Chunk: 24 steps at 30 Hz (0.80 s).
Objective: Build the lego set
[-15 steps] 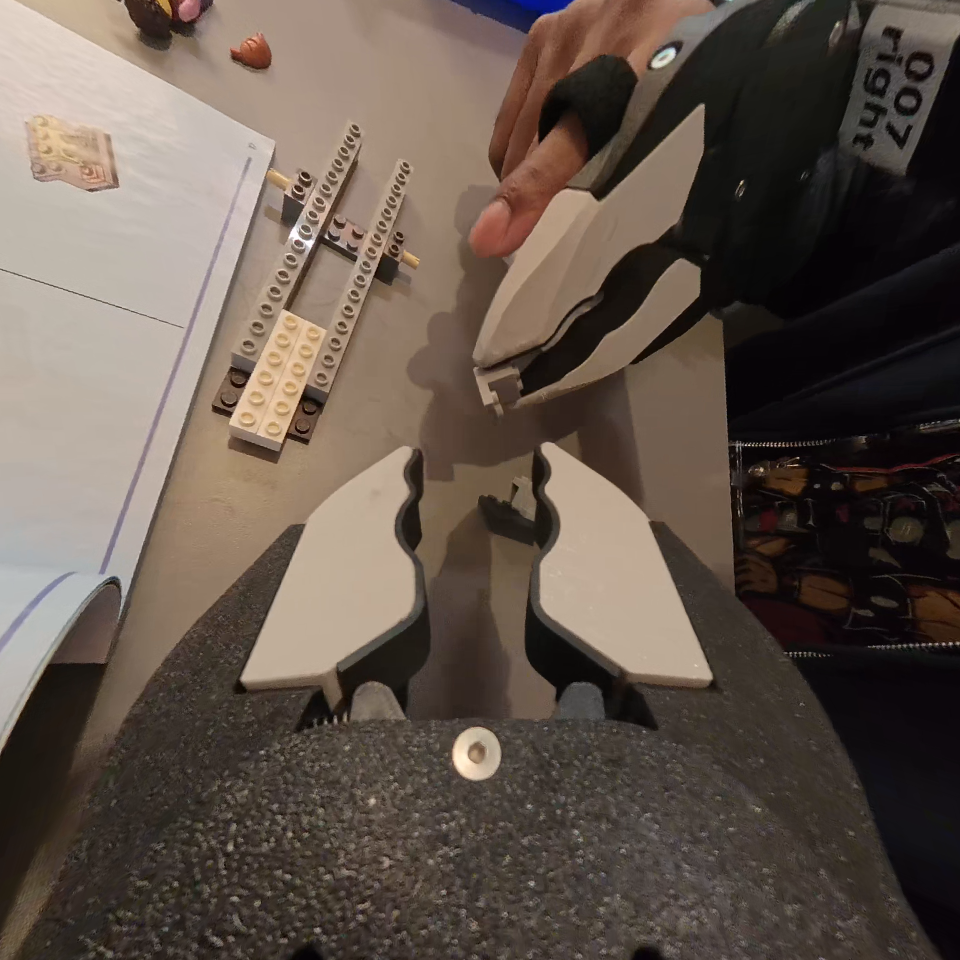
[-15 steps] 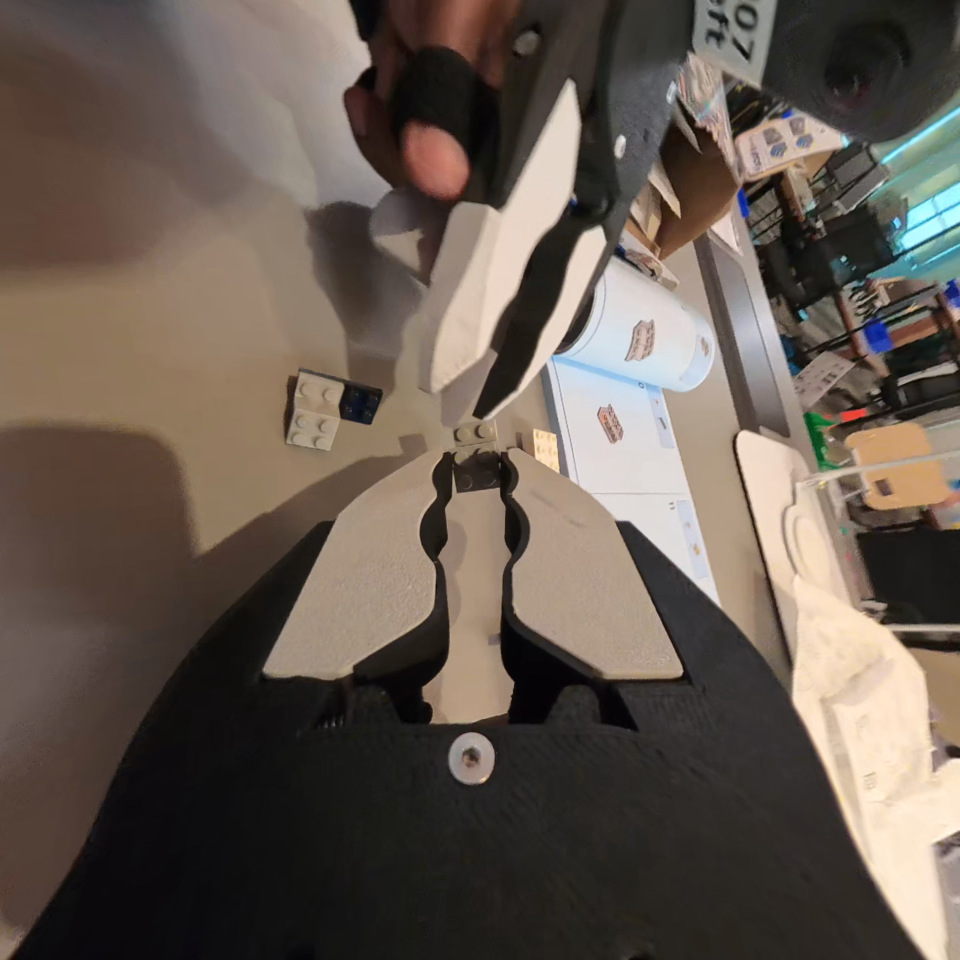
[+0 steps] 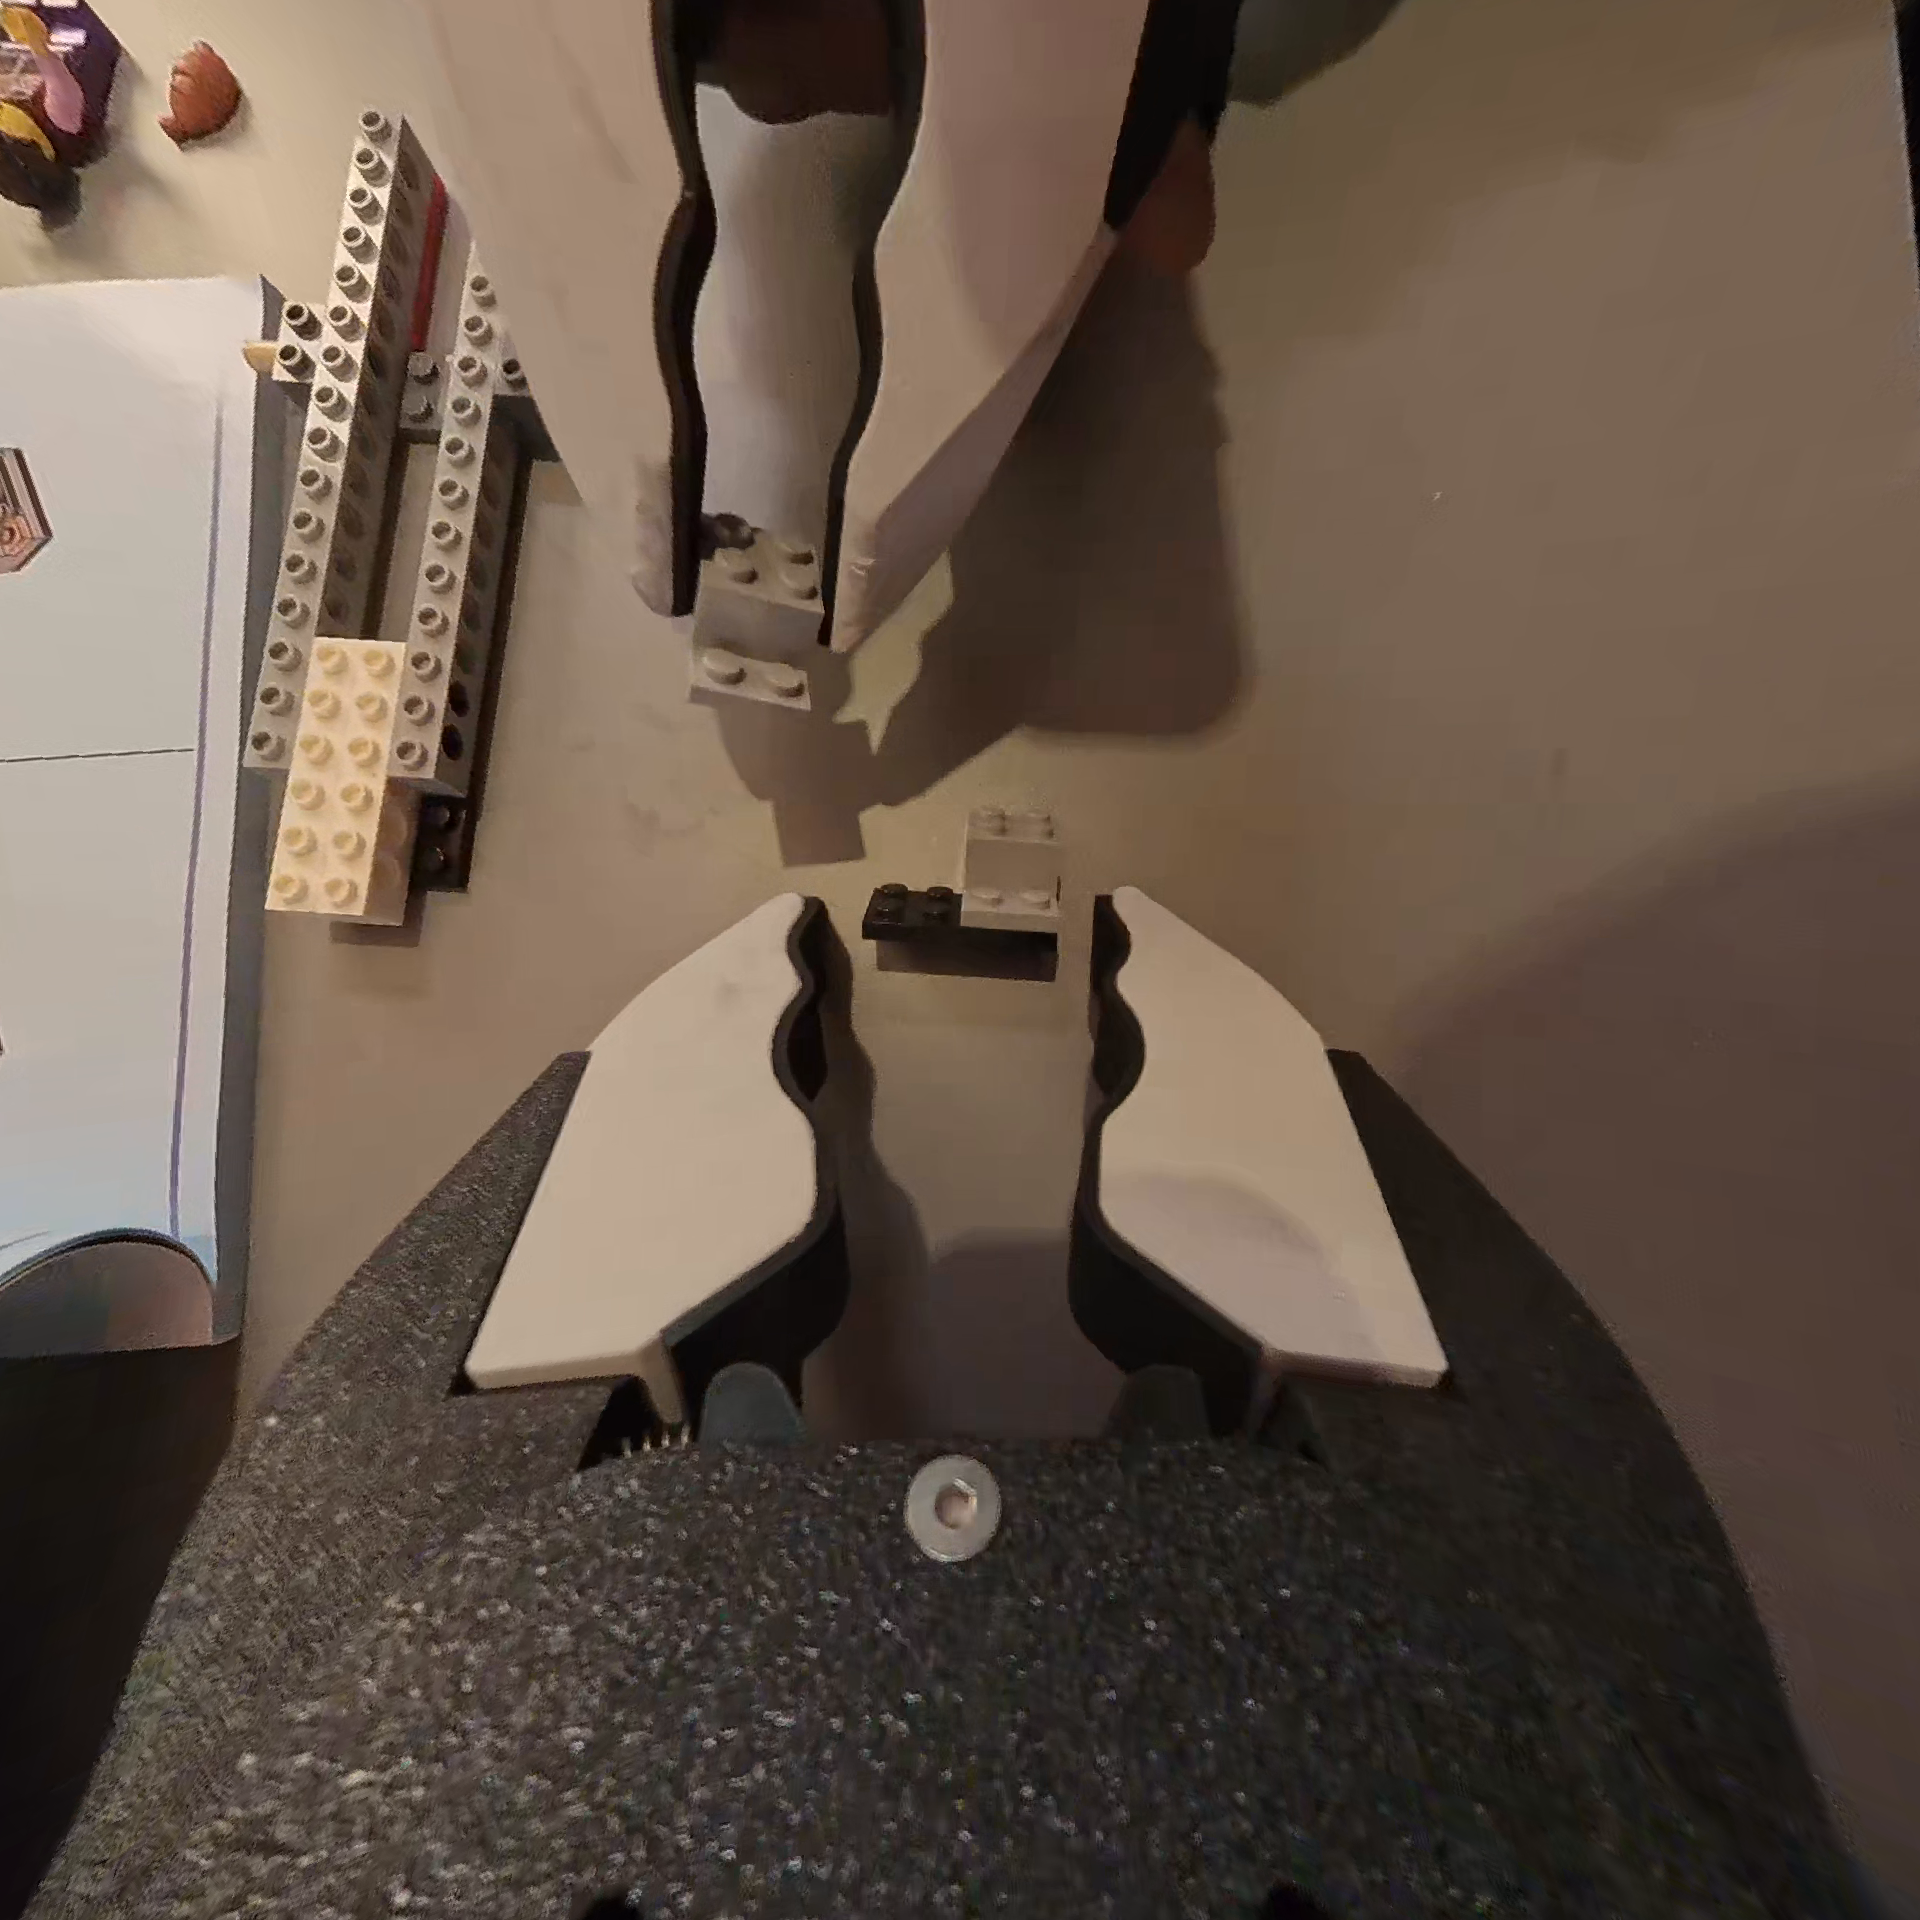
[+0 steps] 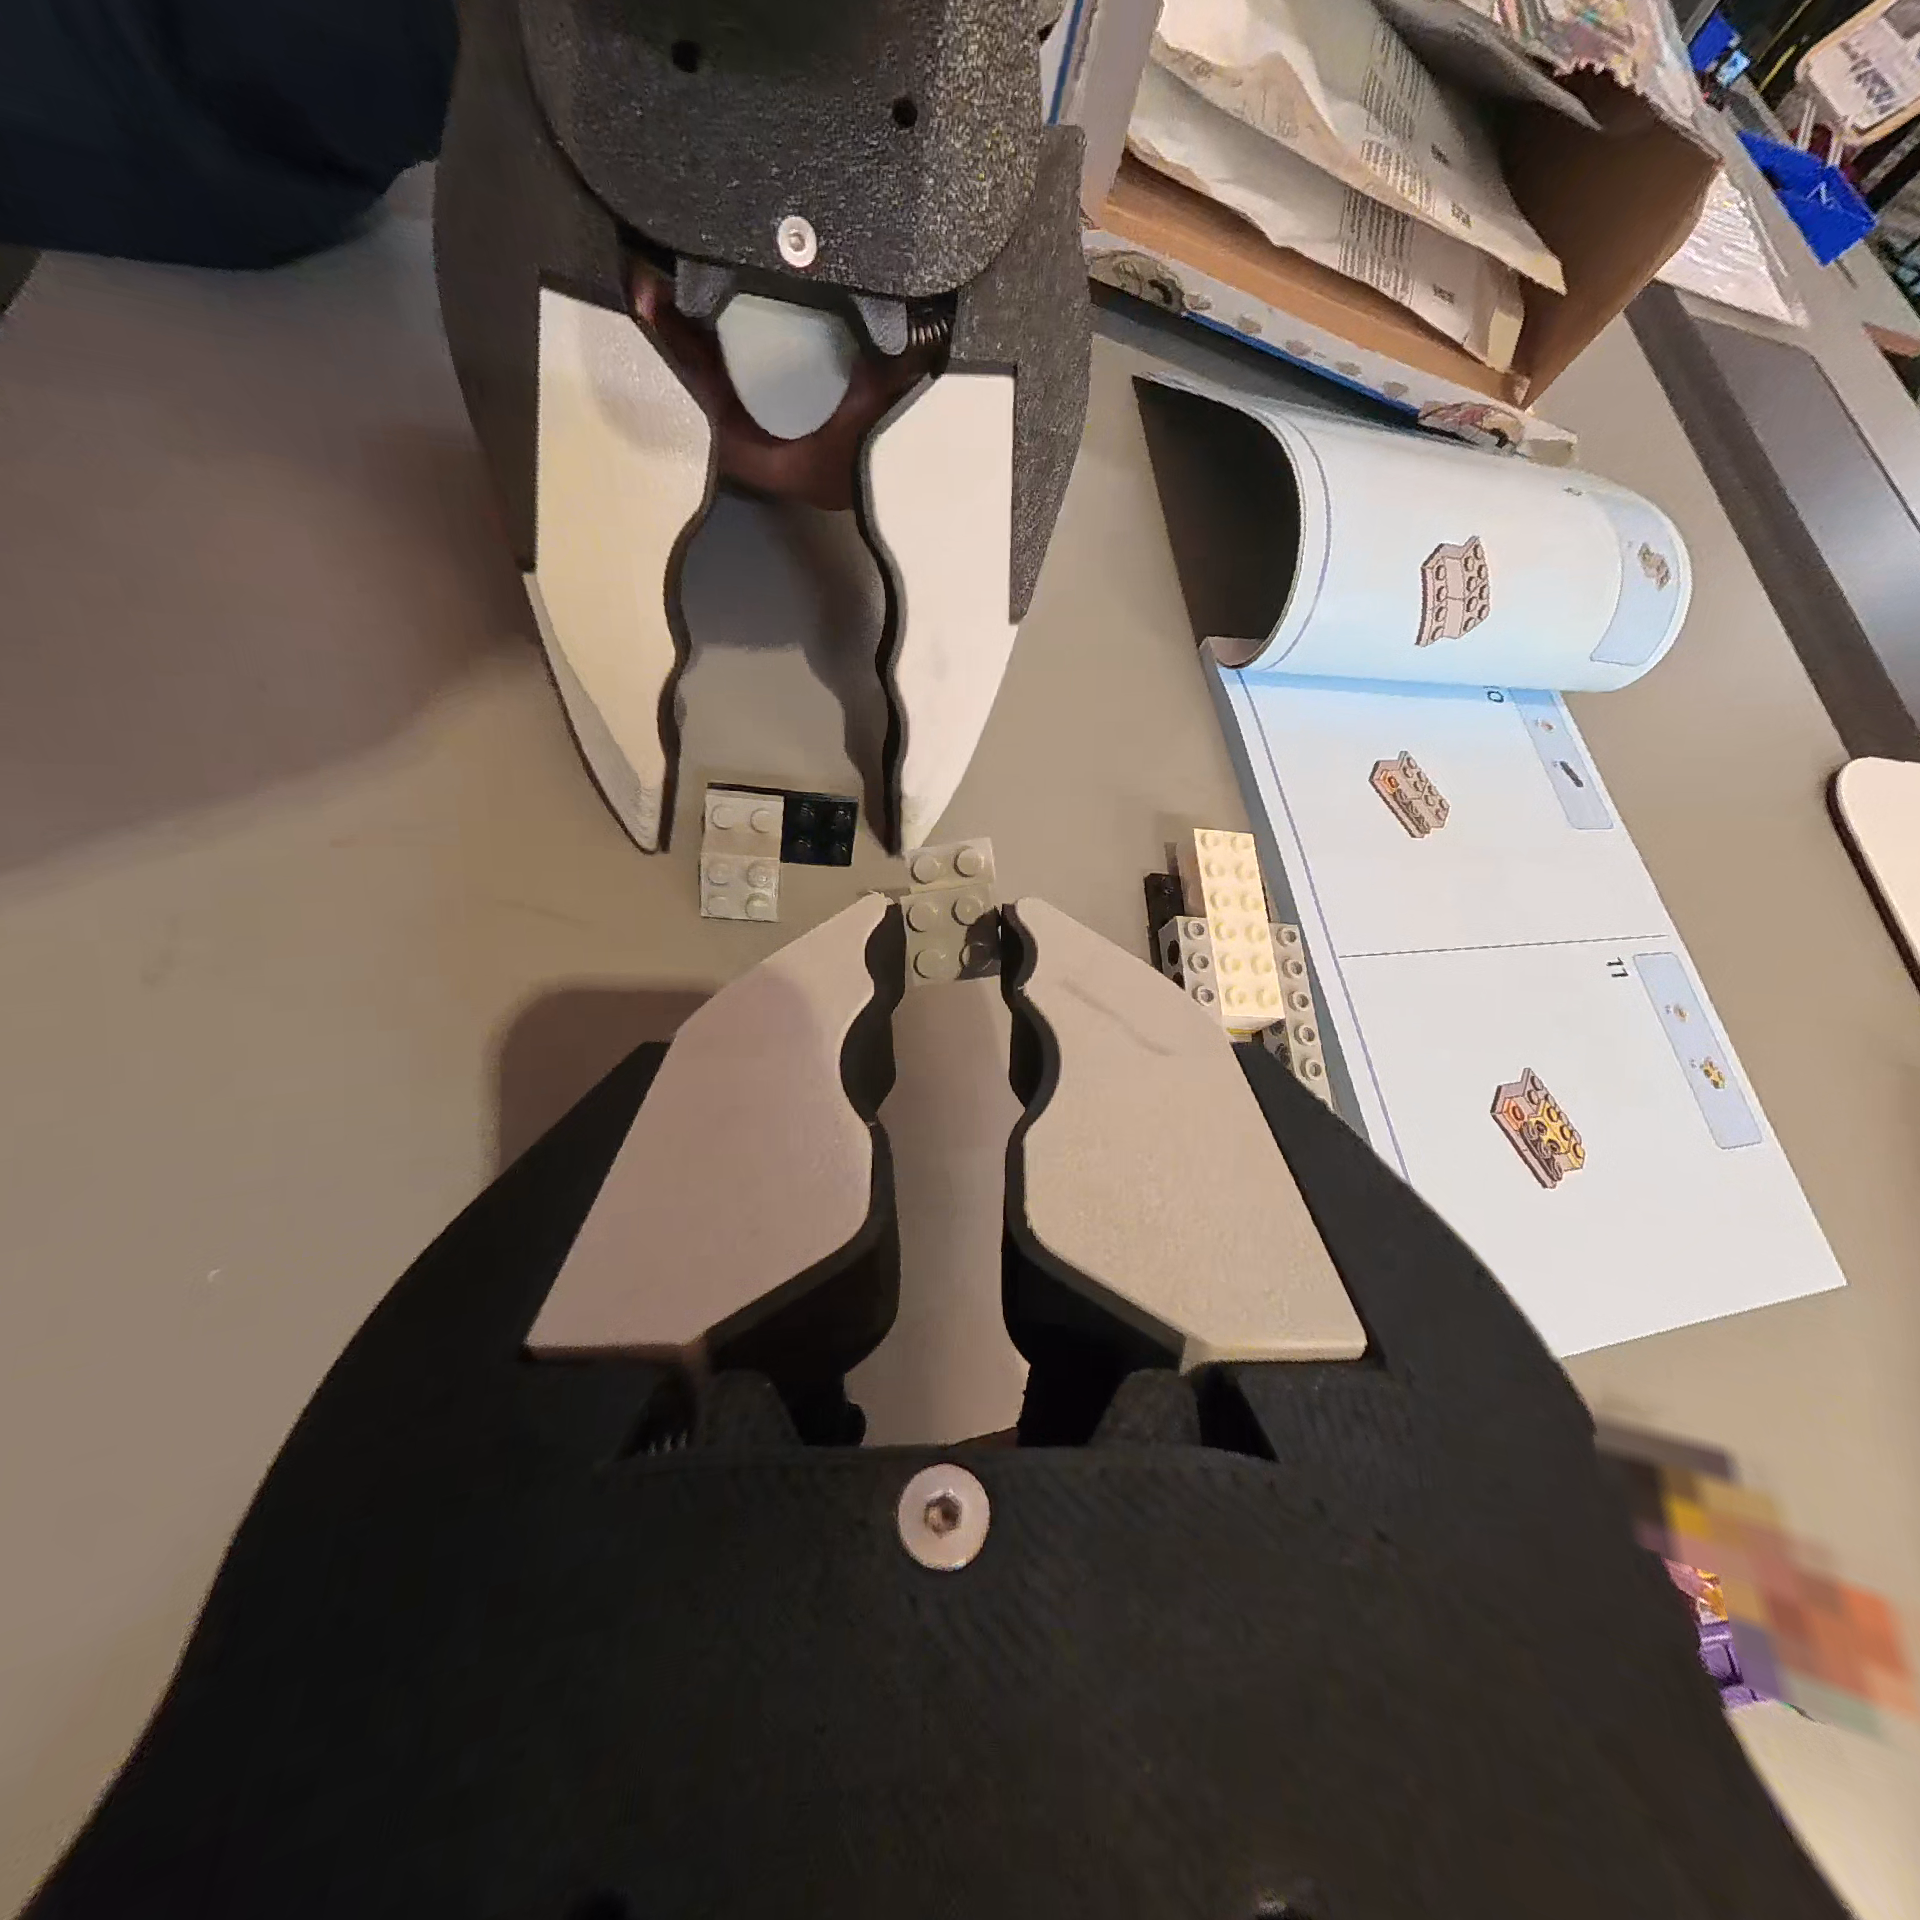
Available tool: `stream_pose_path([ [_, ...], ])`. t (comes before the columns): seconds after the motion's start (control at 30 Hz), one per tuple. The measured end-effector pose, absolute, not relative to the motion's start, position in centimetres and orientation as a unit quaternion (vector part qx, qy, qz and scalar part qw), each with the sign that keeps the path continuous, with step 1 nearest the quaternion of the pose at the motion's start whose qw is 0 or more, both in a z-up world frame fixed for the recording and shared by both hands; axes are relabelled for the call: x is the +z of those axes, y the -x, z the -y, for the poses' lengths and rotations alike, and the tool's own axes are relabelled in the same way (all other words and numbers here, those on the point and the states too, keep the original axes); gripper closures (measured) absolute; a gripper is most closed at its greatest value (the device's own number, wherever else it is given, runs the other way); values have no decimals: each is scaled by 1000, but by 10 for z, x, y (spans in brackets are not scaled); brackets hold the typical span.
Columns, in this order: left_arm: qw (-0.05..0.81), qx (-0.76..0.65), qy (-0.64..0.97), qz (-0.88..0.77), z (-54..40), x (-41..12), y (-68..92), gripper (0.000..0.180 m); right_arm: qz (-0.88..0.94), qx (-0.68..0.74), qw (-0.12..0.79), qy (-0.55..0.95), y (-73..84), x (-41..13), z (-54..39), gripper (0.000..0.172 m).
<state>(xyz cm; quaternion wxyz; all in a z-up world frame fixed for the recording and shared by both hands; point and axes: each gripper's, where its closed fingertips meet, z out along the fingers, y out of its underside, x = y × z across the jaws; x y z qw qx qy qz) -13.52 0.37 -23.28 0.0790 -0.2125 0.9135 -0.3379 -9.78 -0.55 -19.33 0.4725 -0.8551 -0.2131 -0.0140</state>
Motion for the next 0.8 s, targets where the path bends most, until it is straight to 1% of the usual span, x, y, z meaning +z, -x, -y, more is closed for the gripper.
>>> stream_pose_path([
  [0.07, 83, -341, 206, -913, -2, -232, 134, 143, 213, -7, 471, 856, 99, -194, 6, 155],
  [0.1, 84, -347, 203, -912, -1, -232, 134, 145, 215, -3, 469, 857, 100, -194, 6, 154],
  [0.23, 76, -367, 193, -907, 2, -230, 132, 145, 214, 26, 462, 860, 104, -195, 10, 154],
  [0.33, 99, -414, 186, -886, 9, -214, 118, 145, 198, 54, 467, 860, 102, -185, 15, 154],
  [0.43, 147, -478, 173, -849, 21, -190, 100, 145, 156, 69, 480, 861, 89, -166, 21, 154],
  [0.53, 170, -509, 164, -827, 33, -177, 90, 145, 131, 84, 486, 860, 82, -151, 29, 155],
  [0.8, 180, -567, 136, -792, 46, -157, 95, 145, 141, 96, 471, 865, 89, -141, 39, 154],
])
